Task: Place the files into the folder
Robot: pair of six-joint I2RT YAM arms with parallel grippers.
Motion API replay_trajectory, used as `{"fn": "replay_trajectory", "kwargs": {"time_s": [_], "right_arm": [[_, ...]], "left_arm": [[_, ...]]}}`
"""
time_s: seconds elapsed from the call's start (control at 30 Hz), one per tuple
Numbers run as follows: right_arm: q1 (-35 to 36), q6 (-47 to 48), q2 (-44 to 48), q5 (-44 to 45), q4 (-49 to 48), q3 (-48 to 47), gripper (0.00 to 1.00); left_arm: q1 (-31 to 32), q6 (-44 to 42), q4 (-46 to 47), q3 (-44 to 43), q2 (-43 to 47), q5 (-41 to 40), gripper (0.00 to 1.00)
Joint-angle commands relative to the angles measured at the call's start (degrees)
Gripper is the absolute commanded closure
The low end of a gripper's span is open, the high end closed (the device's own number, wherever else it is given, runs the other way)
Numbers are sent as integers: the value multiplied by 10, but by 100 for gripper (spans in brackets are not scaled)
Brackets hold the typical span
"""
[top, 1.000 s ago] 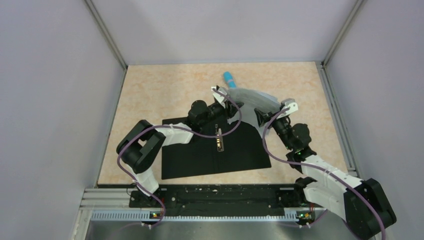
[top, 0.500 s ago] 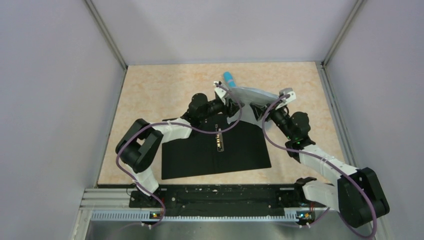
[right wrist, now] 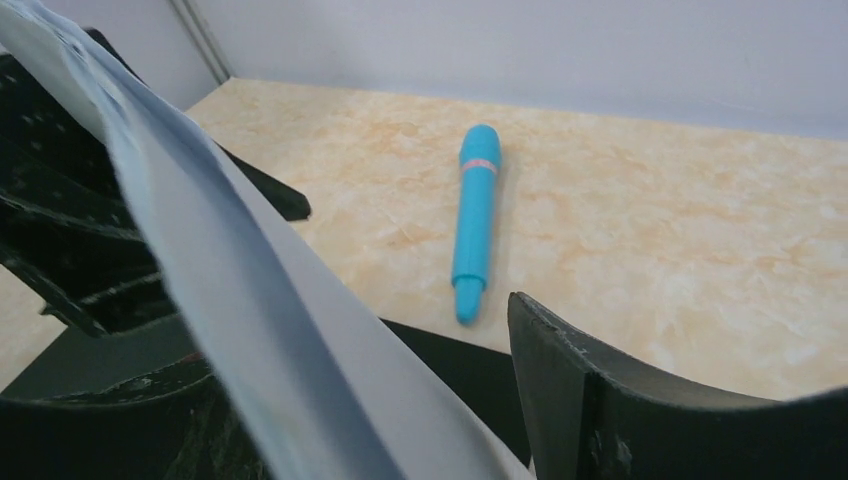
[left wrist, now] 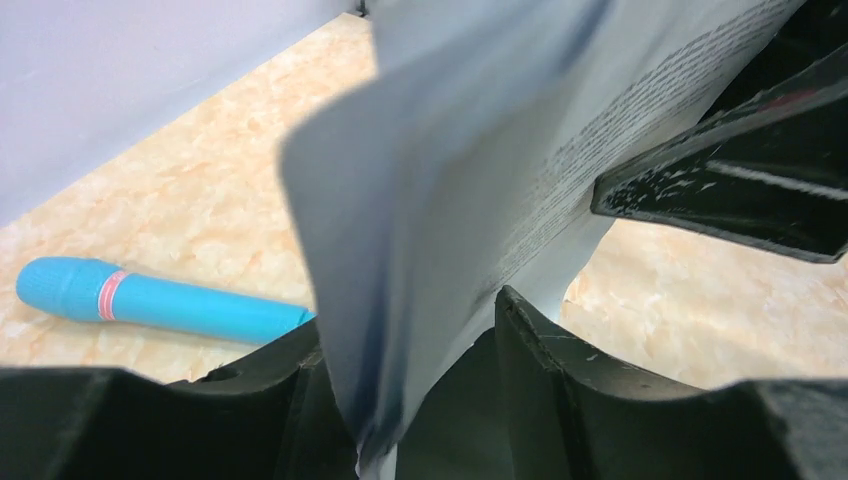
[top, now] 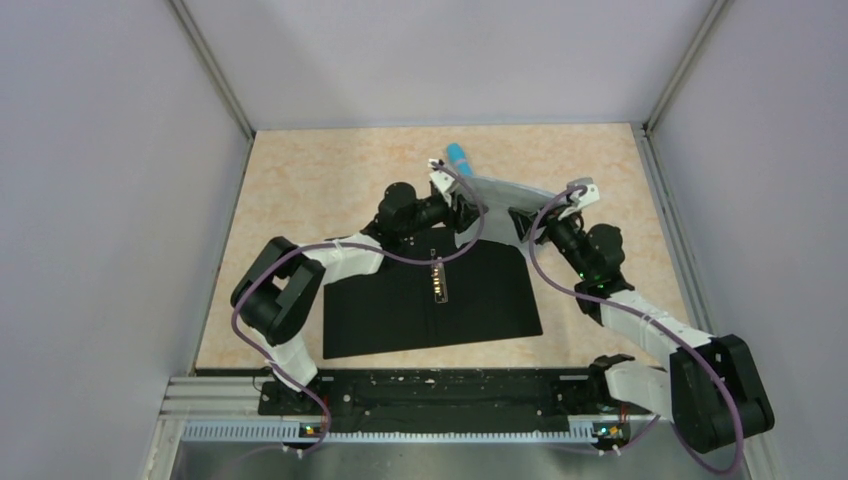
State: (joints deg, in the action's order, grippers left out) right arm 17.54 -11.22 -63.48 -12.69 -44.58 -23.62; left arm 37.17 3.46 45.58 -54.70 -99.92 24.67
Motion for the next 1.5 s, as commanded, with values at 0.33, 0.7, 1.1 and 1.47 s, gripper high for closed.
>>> {"fn": "replay_trajectory", "kwargs": {"time_s": [0.33,0.7,1.1,1.47], "right_arm": [[-28,-57,-21,-63,-62,-10,32],[-28,-68,-22,-81,-26,-69,51],[-28,-65,4,-63,-38,-7,52],[-28,-53,1,-52,-32,-5,46]], "left_arm": [[-1,25,6,-52,-24,28,54],[-1,9,-46,-64,19,35,86],[10,-13,-55,-48,35,34,87],[12,-2,-22,-30,23,14,75]]}}
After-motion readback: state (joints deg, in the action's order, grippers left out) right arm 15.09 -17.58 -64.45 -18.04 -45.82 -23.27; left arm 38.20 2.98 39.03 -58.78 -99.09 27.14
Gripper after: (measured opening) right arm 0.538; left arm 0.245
